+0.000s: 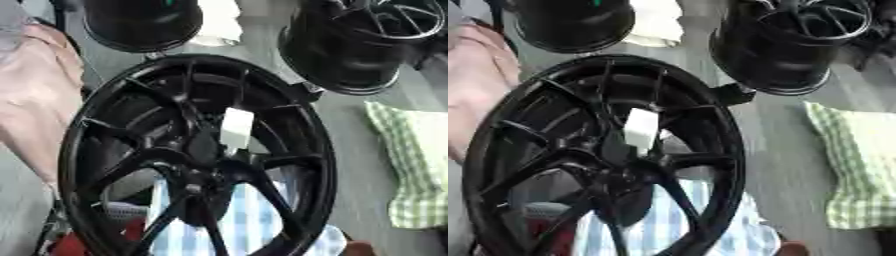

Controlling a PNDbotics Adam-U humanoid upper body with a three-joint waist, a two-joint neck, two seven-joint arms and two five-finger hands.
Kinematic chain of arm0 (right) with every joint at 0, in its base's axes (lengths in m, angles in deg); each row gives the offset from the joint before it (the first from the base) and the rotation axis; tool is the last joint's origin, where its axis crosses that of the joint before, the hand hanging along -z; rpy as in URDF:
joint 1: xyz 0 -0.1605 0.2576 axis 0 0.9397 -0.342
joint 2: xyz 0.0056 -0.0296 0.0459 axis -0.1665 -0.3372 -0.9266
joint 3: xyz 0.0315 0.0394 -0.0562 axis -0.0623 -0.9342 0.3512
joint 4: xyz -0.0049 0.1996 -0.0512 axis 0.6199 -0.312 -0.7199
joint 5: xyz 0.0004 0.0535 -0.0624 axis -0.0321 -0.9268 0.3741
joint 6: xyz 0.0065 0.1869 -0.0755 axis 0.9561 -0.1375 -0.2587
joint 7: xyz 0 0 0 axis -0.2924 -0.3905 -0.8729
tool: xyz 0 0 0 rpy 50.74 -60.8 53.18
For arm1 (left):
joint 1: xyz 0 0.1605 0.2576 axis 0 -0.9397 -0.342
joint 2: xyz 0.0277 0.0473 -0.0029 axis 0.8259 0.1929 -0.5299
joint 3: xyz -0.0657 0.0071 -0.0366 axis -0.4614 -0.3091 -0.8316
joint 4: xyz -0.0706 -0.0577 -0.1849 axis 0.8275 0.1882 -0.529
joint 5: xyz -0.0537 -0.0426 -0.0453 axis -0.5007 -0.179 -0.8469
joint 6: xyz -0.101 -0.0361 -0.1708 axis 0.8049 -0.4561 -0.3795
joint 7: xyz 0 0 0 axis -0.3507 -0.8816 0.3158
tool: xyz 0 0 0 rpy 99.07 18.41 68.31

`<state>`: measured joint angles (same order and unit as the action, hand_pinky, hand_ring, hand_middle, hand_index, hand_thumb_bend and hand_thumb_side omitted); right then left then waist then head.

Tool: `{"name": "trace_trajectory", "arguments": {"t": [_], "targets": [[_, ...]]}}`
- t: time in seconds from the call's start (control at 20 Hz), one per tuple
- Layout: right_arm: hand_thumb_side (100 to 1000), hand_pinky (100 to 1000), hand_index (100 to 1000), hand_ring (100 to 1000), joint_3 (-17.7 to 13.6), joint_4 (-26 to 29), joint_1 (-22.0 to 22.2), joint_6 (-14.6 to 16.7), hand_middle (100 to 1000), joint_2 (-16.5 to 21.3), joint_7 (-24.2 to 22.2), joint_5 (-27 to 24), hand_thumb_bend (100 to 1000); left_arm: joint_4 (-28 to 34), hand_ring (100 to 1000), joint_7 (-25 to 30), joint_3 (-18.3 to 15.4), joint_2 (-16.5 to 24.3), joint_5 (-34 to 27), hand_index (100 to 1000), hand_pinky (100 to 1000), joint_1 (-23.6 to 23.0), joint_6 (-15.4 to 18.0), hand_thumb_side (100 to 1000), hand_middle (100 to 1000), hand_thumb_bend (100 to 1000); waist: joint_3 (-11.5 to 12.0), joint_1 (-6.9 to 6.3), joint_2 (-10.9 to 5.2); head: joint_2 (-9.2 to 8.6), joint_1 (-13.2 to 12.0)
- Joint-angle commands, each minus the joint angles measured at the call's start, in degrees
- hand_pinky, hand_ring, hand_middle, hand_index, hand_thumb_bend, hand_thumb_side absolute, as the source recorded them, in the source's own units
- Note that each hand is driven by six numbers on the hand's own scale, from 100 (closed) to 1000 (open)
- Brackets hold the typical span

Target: Pull the pin out of the wheel hub.

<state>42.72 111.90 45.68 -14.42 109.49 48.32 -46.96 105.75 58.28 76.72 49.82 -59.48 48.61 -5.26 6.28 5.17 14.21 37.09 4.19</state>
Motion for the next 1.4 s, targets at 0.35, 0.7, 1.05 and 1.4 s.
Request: {"name": "trace_trajectory", "arguments": {"t": [0.35,0.7,1.05,1.4], "targets": [[427,782,684,720,-0.5,1.2,-0.6,0.1,622,2.2,0.0,-0.1,100,1.0,701,0.2,-0.7,0.8,0.3,771,767,0.3,0.1,600,610,243,0.1,-0.05,-0.64,-1.02,0.0],[397,789,695,731,1.2,0.8,-2.1,-1.0,634,4.4,-2.4,0.5,100,1.0,701,0.3,-0.6,1.0,0.4,771,768,0.2,0.1,599,610,243,0.1,0.18,-0.81,-0.57,-0.3],[438,824,773,795,8.9,0.1,-9.6,-3.9,729,10.9,-31.5,10.5,100,1.0,701,0.7,-0.1,1.6,0.4,771,767,0.2,-0.2,600,610,242,0.2,0.77,-1.48,-0.20,0.2],[446,833,815,820,16.5,-5.4,-17.7,2.7,761,12.3,-55.7,19.6,100,1.0,701,1.0,0.2,2.3,0.5,770,767,0.1,-0.3,600,611,241,0.6,1.44,-1.79,-0.27,0.5]]}}
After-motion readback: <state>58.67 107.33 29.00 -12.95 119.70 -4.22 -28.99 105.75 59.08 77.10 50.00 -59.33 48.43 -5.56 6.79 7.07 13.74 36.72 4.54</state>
